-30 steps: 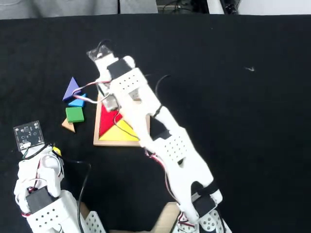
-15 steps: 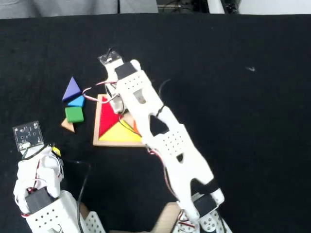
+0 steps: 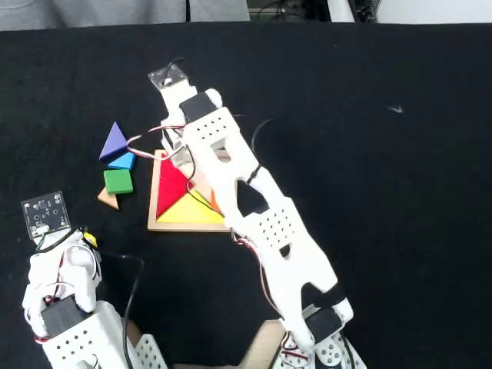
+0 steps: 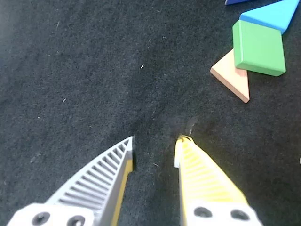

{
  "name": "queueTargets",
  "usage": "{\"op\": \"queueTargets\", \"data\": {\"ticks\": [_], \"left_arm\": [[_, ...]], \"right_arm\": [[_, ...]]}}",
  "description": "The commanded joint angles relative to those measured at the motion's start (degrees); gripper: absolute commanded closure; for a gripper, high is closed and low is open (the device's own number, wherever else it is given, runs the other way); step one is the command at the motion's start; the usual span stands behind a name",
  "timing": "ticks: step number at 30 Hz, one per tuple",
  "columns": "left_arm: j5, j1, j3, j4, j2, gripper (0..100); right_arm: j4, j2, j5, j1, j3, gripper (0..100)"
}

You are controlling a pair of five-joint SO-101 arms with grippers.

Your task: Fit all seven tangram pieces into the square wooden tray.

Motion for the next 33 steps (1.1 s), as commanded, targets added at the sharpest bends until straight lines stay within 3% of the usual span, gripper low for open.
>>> {"op": "queueTargets", "data": {"ticks": [1, 9, 17, 24, 33], "left_arm": [[-0.6, 0.7, 0.5, -1.1, -0.4, 84], [-0.6, 0.7, 0.5, -1.1, -0.4, 84], [-0.6, 0.7, 0.5, -1.1, -0.4, 84], [-0.6, 0.7, 0.5, -1.1, -0.4, 84], [-0.6, 0.7, 0.5, -1.1, -0.4, 84]], "right_arm": [[-7.4, -1.9, 0.5, -0.6, -3.1, 98.7], [-7.6, 3.3, 0.6, -4.1, -3.1, 98.7], [0.7, 2.1, 0.6, -4.3, -8.5, 98.7], [11.5, 0.5, 0.6, -0.3, -29.8, 98.8], [11.8, -17.3, 4.1, 5.1, -24.2, 98.8]]}}
